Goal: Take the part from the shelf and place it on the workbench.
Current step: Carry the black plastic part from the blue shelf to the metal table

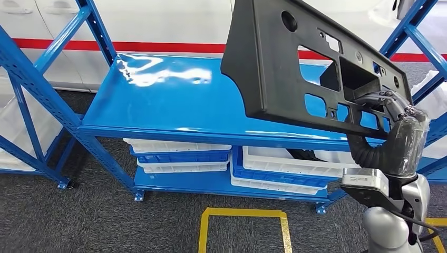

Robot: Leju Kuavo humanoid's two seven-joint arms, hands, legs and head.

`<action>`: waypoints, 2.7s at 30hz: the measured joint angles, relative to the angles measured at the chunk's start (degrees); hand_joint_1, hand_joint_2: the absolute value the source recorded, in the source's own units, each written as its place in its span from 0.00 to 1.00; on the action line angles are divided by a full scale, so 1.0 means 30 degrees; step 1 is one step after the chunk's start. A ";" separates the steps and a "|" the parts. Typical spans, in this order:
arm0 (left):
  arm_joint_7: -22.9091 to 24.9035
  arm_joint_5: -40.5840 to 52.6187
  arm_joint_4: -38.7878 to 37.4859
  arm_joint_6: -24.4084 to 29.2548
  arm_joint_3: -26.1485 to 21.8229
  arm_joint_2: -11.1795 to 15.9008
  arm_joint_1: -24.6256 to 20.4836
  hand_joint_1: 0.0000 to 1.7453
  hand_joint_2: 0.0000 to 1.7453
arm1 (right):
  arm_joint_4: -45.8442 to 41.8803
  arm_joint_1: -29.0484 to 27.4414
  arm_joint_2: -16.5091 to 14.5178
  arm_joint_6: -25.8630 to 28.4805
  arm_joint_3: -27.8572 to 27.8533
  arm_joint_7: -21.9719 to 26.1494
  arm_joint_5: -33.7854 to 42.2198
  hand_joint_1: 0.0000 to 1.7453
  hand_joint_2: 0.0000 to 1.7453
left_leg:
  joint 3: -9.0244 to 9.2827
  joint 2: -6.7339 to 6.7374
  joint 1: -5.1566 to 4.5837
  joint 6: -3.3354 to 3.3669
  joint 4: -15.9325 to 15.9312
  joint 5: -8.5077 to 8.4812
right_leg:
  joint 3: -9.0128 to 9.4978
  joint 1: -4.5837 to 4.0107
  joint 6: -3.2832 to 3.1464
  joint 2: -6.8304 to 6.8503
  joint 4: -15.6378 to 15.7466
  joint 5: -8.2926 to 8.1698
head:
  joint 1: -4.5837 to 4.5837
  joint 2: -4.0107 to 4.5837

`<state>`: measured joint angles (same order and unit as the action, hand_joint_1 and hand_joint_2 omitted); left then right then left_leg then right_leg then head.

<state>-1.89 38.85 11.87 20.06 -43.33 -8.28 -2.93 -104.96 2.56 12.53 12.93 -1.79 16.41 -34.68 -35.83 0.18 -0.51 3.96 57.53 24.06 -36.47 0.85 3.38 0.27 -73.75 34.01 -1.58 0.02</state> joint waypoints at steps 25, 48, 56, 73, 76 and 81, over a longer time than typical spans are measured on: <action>0.0239 -0.0659 0.0007 0.1069 -0.1191 -0.0484 -0.0028 0.00 1.00 | 0.1617 0.2667 -0.0654 -0.0621 0.0672 -0.0242 -0.0315 1.00 1.00 | 0.1688 -0.0082 0.0368 -0.0378 -0.0039 0.1393 | -0.0079 0.0056 -0.0075 0.0092 0.4332 -0.2225 | 0.0086 0.0002; 0.0412 -0.1297 0.0051 0.1791 -0.2324 -0.0966 -0.0005 0.00 1.00 | 0.4450 0.5867 -0.1264 -0.0705 0.2323 -0.0317 0.0189 1.00 1.00 | 0.0138 -0.0129 0.0457 -0.1300 0.3433 0.1376 | 0.1493 0.0022 -0.0716 0.0085 0.5498 -0.2412 | 0.0122 0.0002; 0.0461 -0.1408 0.0051 0.2301 -0.2734 -0.1157 -0.0115 0.00 1.00 | 0.5945 0.7851 -0.1472 -0.0907 0.2954 -0.0333 0.0326 1.00 1.00 | 0.1305 -0.0044 0.0268 -0.0275 -0.0002 0.1028 | 0.0056 0.0035 -0.0050 0.0072 0.3974 -0.1727 | 0.0021 0.0000; 0.0366 -0.1166 0.0036 0.2330 -0.2982 -0.1282 -0.0082 0.00 1.00 | 0.8249 0.8882 -0.1160 0.0005 0.3308 0.0969 0.1735 1.00 1.00 | -0.1682 -0.0081 0.0331 -0.1217 0.2372 0.1384 | 0.2365 0.0279 -0.0606 -0.0018 0.5717 -0.1829 | 0.0100 -0.0002; 0.0310 -0.1104 0.0036 0.2406 -0.2996 -0.1282 -0.0073 0.00 1.00 | 0.8244 0.8405 -0.1055 0.0393 0.3291 0.1193 0.1934 1.00 1.00 | -0.2144 -0.0098 0.0374 -0.1287 0.5830 0.2903 | 0.1716 0.0099 -0.0809 0.0016 0.5663 -0.2353 | 0.0105 0.0002; 0.0215 -0.1014 0.0036 0.2435 -0.2998 -0.1279 -0.0135 0.00 1.00 | 0.8176 0.7751 -0.0943 0.0729 0.3098 0.1379 0.2045 1.00 1.00 | 0.1561 -0.0197 0.0315 -0.0933 0.1746 0.1575 | 0.0806 -0.0053 -0.0488 -0.0017 0.5281 -0.2925 | 0.0104 0.0000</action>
<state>-1.24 35.81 11.98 27.37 -52.33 -12.12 -3.33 -80.43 25.82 9.70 15.11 7.50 20.55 -28.55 -31.14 -0.41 0.44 1.16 62.76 28.79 -34.05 0.69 1.91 0.22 -57.91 25.24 -1.27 0.02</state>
